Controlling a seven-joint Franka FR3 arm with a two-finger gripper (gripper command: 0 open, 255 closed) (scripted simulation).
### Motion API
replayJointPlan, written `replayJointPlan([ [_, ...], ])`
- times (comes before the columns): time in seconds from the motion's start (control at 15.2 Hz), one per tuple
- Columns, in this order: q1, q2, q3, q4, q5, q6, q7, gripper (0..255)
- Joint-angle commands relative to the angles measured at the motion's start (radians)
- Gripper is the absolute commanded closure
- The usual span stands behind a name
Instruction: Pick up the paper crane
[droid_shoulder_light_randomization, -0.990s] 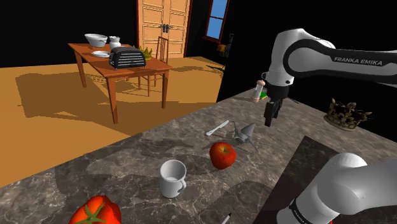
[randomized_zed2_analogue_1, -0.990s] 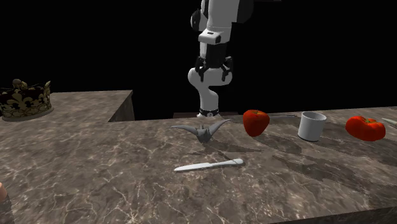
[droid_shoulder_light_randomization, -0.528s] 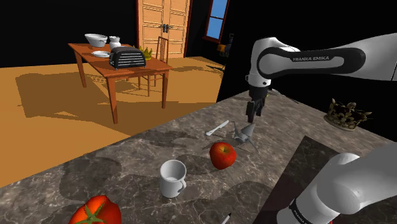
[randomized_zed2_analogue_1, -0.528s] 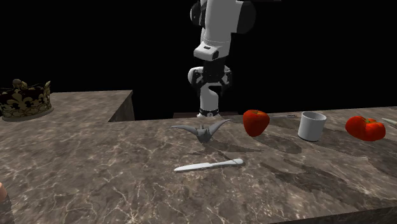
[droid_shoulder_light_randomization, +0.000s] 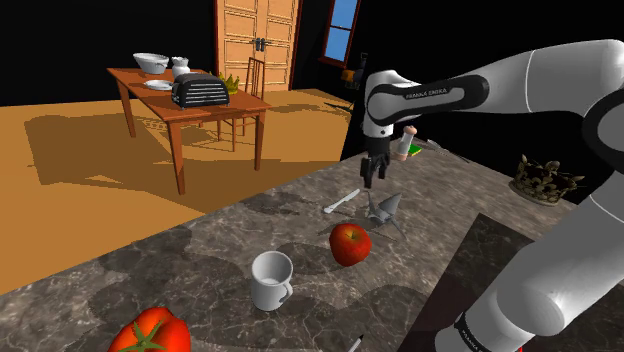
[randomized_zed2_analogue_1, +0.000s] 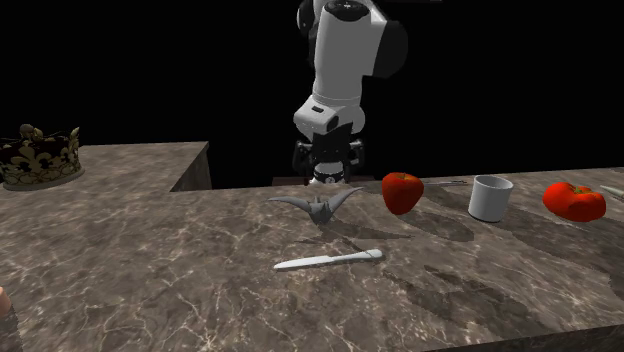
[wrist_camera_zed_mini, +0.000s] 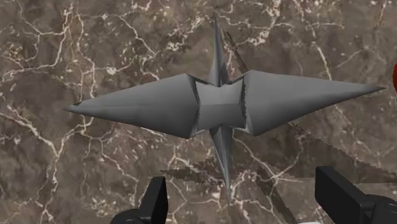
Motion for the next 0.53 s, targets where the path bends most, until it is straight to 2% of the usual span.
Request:
replayJointPlan([
  [0.0, -0.002, 0.050, -0.002, 0.023, -0.001, 0.023, -0.001, 0],
  [0.46, -0.003, 0.082, -0.003, -0.031, -0.001, 0.110, 0.004, 0],
])
